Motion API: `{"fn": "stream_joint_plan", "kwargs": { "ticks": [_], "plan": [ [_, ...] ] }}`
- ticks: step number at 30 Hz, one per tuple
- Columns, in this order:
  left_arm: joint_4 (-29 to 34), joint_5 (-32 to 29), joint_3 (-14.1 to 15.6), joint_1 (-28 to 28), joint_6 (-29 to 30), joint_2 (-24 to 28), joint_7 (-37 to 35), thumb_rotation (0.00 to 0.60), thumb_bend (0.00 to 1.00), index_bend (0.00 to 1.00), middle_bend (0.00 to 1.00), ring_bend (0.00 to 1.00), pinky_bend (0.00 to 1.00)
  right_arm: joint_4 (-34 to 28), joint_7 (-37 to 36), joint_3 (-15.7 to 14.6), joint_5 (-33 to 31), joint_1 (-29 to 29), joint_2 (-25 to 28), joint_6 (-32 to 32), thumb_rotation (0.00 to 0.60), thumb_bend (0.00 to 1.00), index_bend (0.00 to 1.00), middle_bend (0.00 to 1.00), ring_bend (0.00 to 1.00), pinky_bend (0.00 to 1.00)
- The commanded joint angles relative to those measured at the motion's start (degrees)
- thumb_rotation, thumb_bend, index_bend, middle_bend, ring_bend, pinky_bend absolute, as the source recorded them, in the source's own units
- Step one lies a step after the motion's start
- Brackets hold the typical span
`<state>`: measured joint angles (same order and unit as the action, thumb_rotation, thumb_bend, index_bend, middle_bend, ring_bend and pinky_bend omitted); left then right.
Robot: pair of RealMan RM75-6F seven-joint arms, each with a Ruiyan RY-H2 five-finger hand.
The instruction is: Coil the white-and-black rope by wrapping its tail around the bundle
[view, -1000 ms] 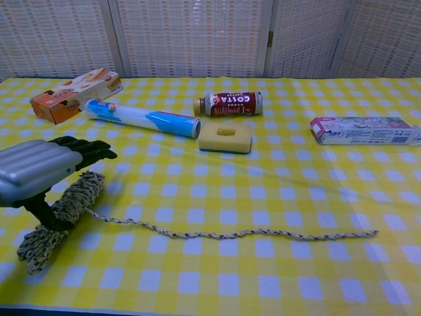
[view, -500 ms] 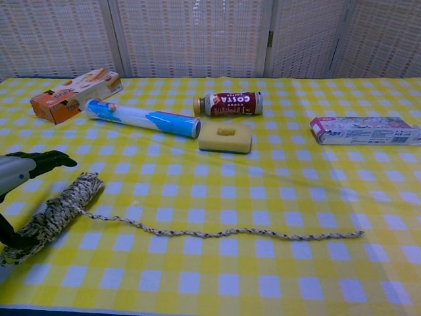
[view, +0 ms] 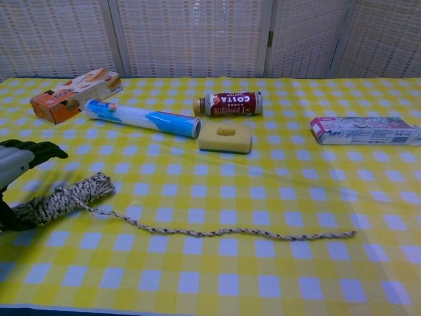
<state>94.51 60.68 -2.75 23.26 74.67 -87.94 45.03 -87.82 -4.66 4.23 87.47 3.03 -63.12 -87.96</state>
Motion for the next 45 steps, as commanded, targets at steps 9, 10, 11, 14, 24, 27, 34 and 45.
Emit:
{"fn": "stream_joint_plan", "kwargs": {
  "ticks": [9,10,11,14,24,27,34,45],
  "plan": [
    [-3.87,-1.00,-2.59,0.52,-0.81,-0.35,-4.02,0.600,0.21,0.40,0.35,0.31,0.13,-0.34,0.16,-0.06,0.31,0.05,-0.05,-0.10,0.600,0.29,0.00,0.02,0.08,0.06],
    [-3.58,-1.19,-2.38,0.47,-1.46,-0.16,-4.59,0.600,0.22,0.43,0.38,0.34,0.15,-0.35,0.16,-0.07,0.28,0.04,-0.05,-0.07,0.600,0.29,0.00,0.02,0.08,0.06],
    [-3.21,-1.50,-2.07,0.50,-2.30,0.13,-4.88,0.600,0.23,0.44,0.39,0.35,0.17,-0.35,0.14,-0.09,0.24,0.01,-0.04,-0.07,0.600,0.29,0.00,0.02,0.08,0.06],
    [-3.28,-1.76,-1.62,0.59,-3.08,0.18,-4.84,0.600,0.23,0.45,0.40,0.37,0.22,-0.35,0.01,-0.12,0.19,-0.03,-0.05,-0.03,0.600,0.29,0.00,0.02,0.08,0.06],
    [-3.64,-1.32,-1.41,0.65,-3.78,-0.79,-6.65,0.600,0.23,0.46,0.41,0.40,0.26,-0.24,-0.37,-0.20,0.26,-0.06,-0.04,0.00,0.600,0.29,0.00,0.02,0.08,0.06],
    [-3.75,-1.42,-1.39,0.78,-4.15,-0.87,-6.90,0.600,0.23,0.47,0.42,0.42,0.27,-0.07,-0.67,-0.20,0.10,-0.09,-0.14,0.09,0.600,0.29,0.00,0.02,0.08,0.06],
    [-3.82,-1.34,-1.63,1.01,-4.43,-0.88,-7.65,0.600,0.24,0.49,0.44,0.42,0.30,0.23,-1.04,-0.26,0.14,-0.19,-0.15,0.01,0.600,0.29,0.00,0.02,0.08,0.06],
    [-5.14,-1.82,-2.04,1.69,-5.92,-1.05,-9.13,0.600,0.35,0.52,0.48,0.45,0.35,0.47,-1.39,-0.30,0.07,-0.14,-0.21,0.25,0.600,0.29,0.00,0.02,0.08,0.06]
  ]
}}
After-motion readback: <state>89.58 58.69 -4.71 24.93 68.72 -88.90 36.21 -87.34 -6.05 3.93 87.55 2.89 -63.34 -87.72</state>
